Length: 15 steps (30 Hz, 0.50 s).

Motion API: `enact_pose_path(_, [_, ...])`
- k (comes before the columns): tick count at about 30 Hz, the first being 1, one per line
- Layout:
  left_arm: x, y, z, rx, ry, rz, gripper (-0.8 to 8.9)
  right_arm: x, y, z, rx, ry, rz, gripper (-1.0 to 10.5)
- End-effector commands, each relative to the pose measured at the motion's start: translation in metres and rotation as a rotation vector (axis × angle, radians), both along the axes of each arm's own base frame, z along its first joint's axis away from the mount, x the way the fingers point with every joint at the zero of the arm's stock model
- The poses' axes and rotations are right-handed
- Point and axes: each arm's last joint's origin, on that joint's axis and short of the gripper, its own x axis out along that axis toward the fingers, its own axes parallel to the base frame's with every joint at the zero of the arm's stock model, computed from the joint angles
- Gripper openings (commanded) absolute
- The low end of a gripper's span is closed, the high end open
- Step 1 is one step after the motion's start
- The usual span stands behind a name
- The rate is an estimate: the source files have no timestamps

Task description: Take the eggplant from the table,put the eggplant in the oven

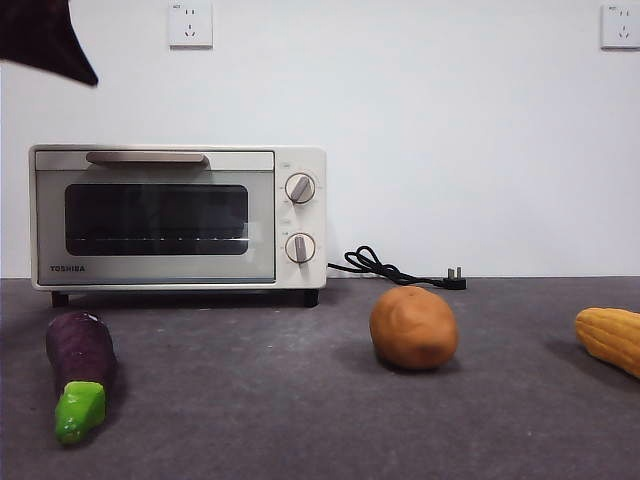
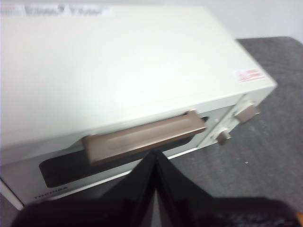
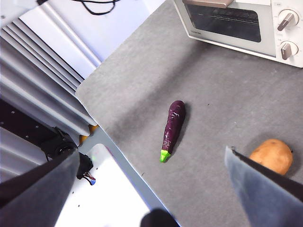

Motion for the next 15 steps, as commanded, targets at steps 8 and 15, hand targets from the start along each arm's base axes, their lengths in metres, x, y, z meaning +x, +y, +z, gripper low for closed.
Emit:
enact_pose_path(8, [0.034, 0.004, -0.036, 0.024, 0.024, -0.021, -0.06, -0.001, 0.0, 0.002, 0.001, -0.015, 0.008, 6.3])
enact_pose_path(15, [0.043, 0.005, -0.042, 0.031, -0.004, -0.015, -0.06, 0.0, 0.0, 0.002, -0.001, -0.015, 0.004, 6.3])
